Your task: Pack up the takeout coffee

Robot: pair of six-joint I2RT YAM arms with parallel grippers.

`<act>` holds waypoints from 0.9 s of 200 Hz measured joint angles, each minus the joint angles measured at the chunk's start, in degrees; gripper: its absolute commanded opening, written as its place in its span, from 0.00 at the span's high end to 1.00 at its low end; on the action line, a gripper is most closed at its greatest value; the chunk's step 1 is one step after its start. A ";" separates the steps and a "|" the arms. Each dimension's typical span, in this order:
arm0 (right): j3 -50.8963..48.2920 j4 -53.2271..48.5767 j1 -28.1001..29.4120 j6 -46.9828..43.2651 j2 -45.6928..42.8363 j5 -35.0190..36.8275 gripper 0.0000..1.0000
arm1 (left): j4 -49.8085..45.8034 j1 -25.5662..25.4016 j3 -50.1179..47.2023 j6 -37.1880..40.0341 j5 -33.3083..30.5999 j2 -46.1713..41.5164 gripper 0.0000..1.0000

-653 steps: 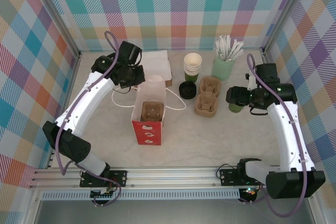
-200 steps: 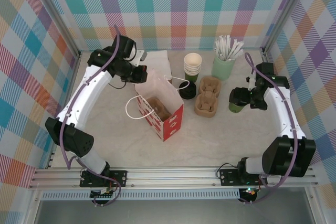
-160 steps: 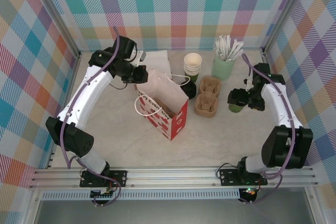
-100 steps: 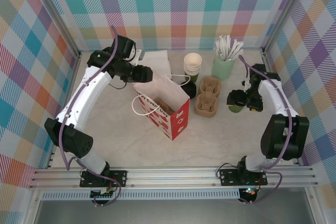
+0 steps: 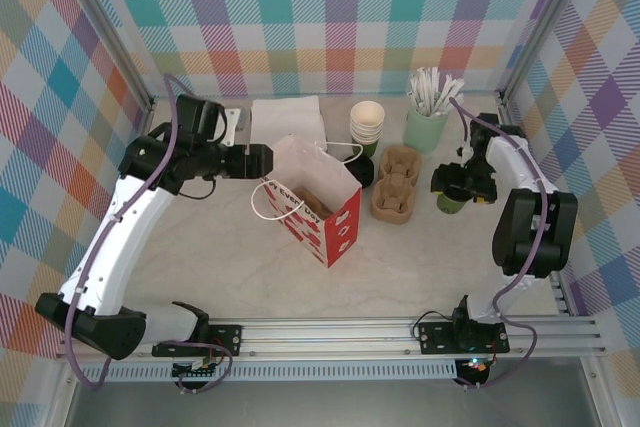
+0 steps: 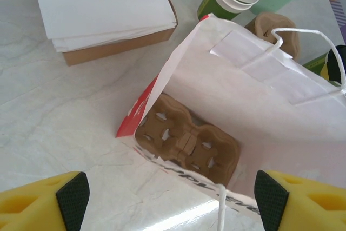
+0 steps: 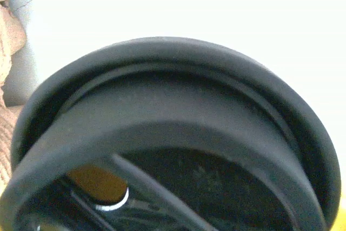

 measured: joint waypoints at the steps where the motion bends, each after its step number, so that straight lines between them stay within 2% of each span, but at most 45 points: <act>1: 0.07 -0.02 0.00 0.00 0.07 0.02 0.00 | 0.00 0.00 -0.07 0.02 -0.07 -0.07 0.17; 108: 5.14 -3.91 0.07 -2.38 6.23 2.08 0.00 | -0.04 0.00 -3.10 -0.83 -0.33 -2.23 0.16; 180: 8.22 -7.15 1.07 -3.72 9.73 4.76 0.07 | -0.04 0.00 -4.42 -0.85 -0.59 -2.36 0.16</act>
